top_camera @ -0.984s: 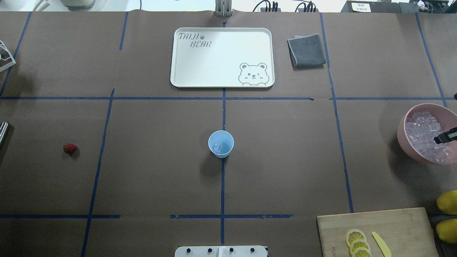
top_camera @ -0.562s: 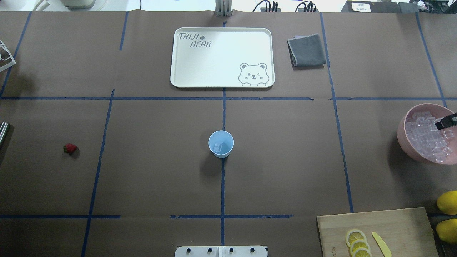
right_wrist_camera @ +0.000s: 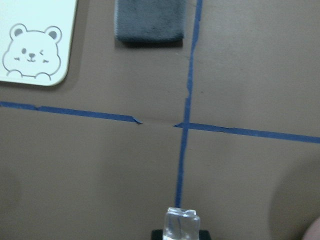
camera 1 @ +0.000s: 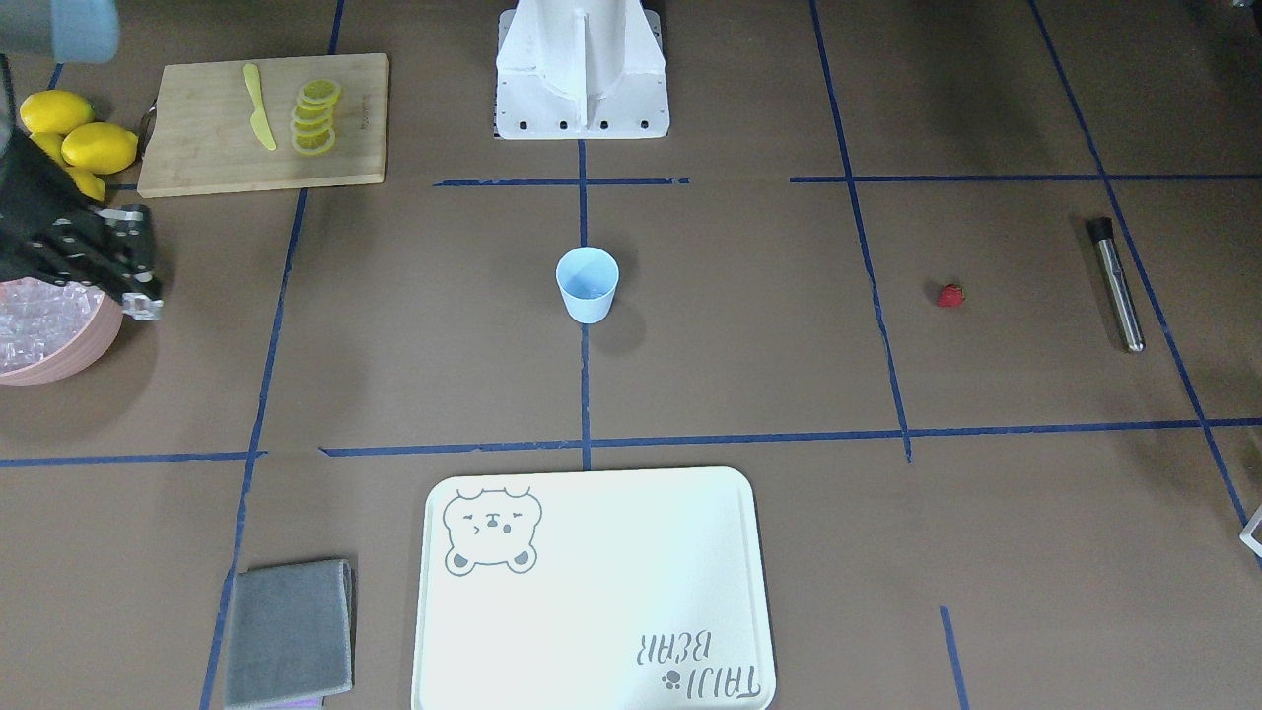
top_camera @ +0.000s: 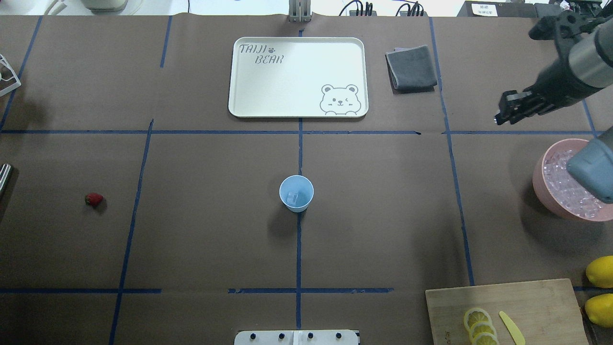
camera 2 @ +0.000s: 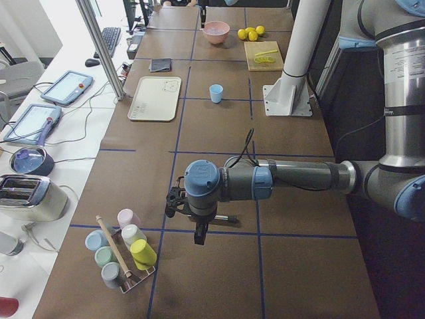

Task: Mash ice and strawberries in cup
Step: 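Carry the ice cube to the light-blue cup and drop it in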

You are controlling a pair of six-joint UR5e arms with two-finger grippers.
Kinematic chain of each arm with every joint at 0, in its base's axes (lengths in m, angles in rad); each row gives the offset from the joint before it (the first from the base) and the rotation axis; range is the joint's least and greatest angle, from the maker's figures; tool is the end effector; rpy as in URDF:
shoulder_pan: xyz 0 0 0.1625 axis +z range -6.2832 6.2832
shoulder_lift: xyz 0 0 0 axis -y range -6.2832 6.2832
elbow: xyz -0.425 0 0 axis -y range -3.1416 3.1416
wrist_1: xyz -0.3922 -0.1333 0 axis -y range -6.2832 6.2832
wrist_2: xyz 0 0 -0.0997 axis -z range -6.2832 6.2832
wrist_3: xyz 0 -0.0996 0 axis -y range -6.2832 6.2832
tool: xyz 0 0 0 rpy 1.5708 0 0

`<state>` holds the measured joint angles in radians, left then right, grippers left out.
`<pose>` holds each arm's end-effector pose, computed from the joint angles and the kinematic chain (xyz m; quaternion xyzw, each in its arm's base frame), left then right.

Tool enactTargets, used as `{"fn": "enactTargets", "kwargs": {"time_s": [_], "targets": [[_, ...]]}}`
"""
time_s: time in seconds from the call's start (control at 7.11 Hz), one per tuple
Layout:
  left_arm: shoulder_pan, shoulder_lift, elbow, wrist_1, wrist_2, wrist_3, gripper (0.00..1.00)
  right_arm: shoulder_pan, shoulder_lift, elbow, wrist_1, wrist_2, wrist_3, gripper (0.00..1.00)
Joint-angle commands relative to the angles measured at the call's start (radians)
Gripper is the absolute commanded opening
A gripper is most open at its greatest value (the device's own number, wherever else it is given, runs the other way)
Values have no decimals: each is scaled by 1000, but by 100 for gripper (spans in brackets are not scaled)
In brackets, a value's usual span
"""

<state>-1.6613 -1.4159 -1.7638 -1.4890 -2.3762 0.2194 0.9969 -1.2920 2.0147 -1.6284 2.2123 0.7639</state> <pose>-0.0995 -0.4157 0.6408 0.0406 0.3902 0.0507 0.9184 -0.2306 -0.4925 0.3129 0.0582 -0.4259 -0.0174 0.9027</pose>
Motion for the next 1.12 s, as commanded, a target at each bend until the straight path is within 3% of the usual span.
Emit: {"fn": "enactTargets", "kwargs": {"time_s": [0.0,0.56,0.84,0.98], "targets": [[1,0,1,0,0,0,100,-246,193,-16,-16,-157,351,0],[0,-2,4,0,2,0,100,-481,438,-173,-16,-380,589,1],[2,0,7,1,0,0,100,-535,534,-291,-16,-436,641,1],[2,-2,10,0,2,0,100,-558,531,-307,-16,-456,641,1]]}}
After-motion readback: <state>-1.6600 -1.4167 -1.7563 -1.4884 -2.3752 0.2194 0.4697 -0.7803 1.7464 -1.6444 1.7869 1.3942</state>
